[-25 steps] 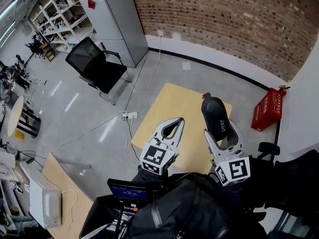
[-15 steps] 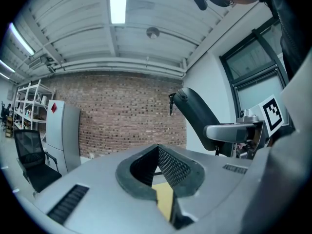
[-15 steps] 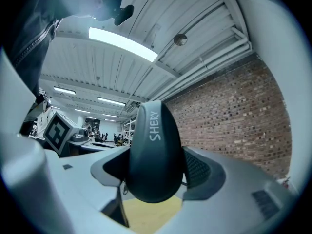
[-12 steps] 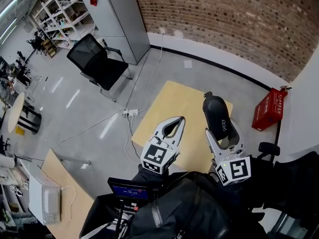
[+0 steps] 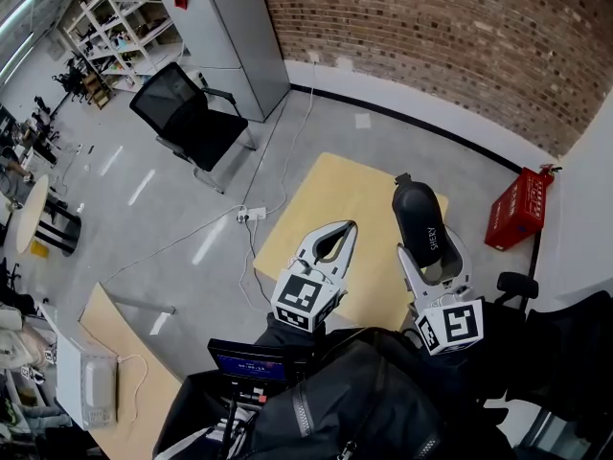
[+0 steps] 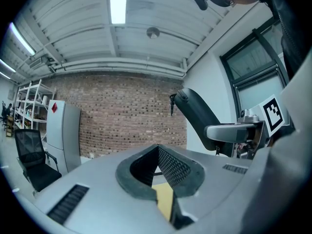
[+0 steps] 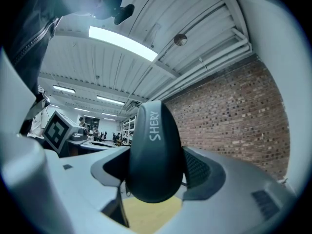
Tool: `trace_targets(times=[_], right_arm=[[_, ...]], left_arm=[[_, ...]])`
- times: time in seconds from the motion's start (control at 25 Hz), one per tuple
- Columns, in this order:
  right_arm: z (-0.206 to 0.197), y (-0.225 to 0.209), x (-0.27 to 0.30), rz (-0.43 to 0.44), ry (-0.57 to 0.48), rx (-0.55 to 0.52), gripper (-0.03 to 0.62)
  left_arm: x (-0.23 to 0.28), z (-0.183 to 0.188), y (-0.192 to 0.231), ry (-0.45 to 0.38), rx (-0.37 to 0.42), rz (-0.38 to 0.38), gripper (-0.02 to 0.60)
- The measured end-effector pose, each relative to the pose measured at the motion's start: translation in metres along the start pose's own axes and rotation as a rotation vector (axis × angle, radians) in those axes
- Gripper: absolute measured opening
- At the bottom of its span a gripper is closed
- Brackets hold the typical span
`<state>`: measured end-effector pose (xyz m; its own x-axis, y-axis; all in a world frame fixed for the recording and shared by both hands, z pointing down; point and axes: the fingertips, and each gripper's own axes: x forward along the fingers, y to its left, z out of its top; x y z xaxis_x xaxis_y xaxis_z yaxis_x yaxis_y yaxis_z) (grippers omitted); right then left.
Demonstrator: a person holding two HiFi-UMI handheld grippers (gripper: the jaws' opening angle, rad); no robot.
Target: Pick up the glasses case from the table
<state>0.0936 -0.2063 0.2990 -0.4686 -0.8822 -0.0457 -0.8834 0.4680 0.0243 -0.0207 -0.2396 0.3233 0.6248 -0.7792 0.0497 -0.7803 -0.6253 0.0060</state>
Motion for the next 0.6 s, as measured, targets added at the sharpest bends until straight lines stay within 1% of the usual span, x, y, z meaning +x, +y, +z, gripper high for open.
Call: trace_targets(times=[0.2,0.6], right_arm=[[-0.0002,0.0022,-0.0029,0.011,0.001,-0.008,0.339],[0.0003,-0.0017,-0.0077,0.002,0.008,-0.01,0.339]], left_arm=[[0.0,-0.0016,-0.0033,0.0,-0.009,0.001,0.0],[0.0024,-0.0029,-0.0088,0.004,-0.015,-0.007,0.0]])
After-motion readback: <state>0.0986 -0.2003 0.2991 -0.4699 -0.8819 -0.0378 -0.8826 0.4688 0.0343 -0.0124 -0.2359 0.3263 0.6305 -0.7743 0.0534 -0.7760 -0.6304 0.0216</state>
